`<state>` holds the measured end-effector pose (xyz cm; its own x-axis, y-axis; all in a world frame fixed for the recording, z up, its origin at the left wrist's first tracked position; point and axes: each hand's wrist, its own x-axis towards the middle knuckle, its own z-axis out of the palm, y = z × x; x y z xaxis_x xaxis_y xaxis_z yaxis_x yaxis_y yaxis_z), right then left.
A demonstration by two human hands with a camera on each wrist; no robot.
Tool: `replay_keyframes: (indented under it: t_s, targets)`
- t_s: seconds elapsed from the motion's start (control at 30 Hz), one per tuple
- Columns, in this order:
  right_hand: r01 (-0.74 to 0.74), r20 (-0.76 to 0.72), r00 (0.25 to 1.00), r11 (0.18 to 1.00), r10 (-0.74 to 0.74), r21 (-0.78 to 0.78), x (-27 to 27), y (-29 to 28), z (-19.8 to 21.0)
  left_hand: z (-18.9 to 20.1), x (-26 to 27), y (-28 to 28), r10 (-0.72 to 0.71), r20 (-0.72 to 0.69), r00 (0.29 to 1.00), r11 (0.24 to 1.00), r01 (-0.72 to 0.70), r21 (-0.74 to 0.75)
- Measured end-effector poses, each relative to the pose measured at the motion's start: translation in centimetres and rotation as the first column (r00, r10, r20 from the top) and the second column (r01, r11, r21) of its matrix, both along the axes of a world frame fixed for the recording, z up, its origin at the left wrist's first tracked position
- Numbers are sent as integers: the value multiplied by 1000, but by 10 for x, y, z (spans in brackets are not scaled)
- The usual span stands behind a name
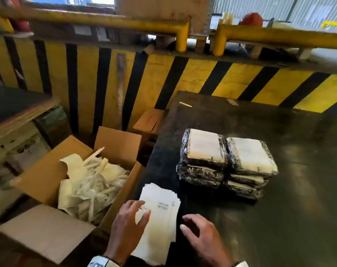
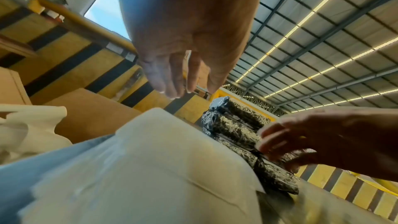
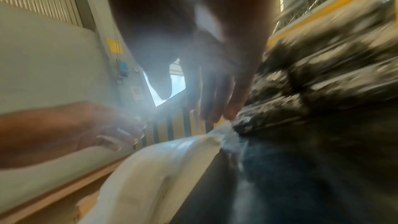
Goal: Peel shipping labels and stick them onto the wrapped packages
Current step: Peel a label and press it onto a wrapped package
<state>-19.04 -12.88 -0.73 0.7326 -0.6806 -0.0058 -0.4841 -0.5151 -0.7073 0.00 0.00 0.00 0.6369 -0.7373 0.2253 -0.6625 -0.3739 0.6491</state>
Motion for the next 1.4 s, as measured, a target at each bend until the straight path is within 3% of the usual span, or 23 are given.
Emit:
replay_keyframes:
  t_s: [0.07, 0.17, 0.43, 0.6, 0.7, 0.77, 0.83, 0.9, 0.97, 1.4]
  targets:
    - [-41, -28, 999, 999, 40, -30, 30, 0, -5, -4, 10, -11, 59, -26, 998, 996, -57, 71]
    - [-117, -198, 975, 991, 101, -69, 58, 3, -14, -14, 17, -21, 78, -95, 992, 985, -62, 158]
    - [-113, -260, 961, 991, 91, -67, 65, 7, -30, -22, 48, -23, 111, -453, 884, 993, -120, 8]
    - [-108, -320, 947, 970, 33, -220, 65, 2, -39, -18, 58, -16, 69, -581, 811, 986, -143, -83]
    - [-68, -219, 976, 959, 6, -275, 65, 2, -36, 3, 61, -9, -22, -680, 732, 972, -144, -187]
    - [7, -48, 999, 974, -18, -225, 66, 4, -23, 26, 59, -8, -117, -720, 684, 952, -130, -278]
    - [85, 162, 983, 996, -90, 39, 67, 9, 3, 48, 54, -10, -190, -745, 639, 929, -128, -346]
    - [22, 304, 943, 940, -132, 341, 65, 14, 33, 62, 49, -16, -226, -757, 613, 913, -137, -384]
    - [-32, 382, 913, 905, -146, 423, 59, 20, 58, 70, 46, -22, -229, -769, 597, 903, -164, -397]
    - [-21, 431, 874, 867, -225, 497, 19, 28, 82, 72, 27, -38, -209, -840, 501, 930, -163, -329]
